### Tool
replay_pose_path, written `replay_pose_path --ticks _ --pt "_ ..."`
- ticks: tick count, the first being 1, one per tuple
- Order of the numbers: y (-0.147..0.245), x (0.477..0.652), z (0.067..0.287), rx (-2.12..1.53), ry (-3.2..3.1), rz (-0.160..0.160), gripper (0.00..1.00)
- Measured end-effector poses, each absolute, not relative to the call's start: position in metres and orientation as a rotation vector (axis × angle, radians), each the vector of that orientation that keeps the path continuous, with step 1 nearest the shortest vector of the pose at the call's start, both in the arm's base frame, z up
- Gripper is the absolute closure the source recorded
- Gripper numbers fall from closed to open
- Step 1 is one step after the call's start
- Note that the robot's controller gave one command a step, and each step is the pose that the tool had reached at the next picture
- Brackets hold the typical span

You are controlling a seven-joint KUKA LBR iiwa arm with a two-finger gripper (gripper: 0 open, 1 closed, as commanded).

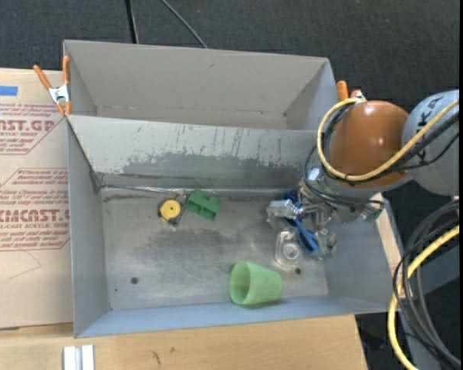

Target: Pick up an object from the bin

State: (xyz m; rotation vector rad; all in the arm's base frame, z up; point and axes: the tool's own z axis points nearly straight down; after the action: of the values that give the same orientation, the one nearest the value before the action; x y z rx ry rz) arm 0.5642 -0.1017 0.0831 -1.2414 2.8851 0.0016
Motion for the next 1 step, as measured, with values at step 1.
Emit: replay_pose_path --ticks 1 --pt "-0.1012 0.5644 0.0832 -1.241 2.884 0.003 1.00"
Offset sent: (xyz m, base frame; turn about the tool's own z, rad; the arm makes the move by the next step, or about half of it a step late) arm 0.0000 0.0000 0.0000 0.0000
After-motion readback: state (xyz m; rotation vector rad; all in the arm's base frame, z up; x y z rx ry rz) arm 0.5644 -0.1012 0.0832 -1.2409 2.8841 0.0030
